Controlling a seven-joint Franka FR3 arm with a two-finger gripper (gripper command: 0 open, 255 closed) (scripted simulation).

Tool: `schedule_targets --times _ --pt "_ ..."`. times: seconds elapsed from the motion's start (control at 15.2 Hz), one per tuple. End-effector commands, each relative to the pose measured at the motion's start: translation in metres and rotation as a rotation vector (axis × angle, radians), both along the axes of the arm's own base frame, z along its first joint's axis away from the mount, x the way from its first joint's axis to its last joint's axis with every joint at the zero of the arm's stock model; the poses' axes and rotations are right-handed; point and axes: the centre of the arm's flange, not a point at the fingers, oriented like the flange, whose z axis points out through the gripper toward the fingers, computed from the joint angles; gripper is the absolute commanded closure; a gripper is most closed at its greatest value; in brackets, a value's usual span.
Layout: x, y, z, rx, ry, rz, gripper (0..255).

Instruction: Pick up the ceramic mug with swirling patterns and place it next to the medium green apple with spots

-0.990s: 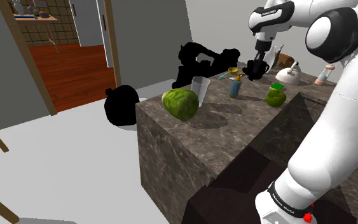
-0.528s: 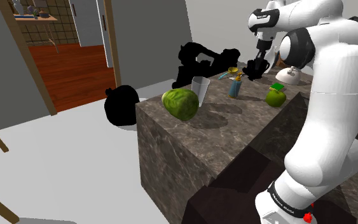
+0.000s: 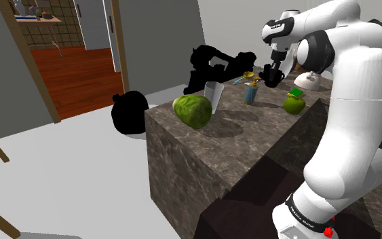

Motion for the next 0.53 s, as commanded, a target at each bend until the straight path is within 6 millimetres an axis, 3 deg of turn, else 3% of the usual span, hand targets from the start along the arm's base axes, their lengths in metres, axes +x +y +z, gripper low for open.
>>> schedule_targets --times 0.0,0.46 --pt "0.000 -0.001 -0.010 -0.001 -0.001 0.000 255" --pt "0.000 -0.001 -0.047 -0.001 -0.001 0.000 255"
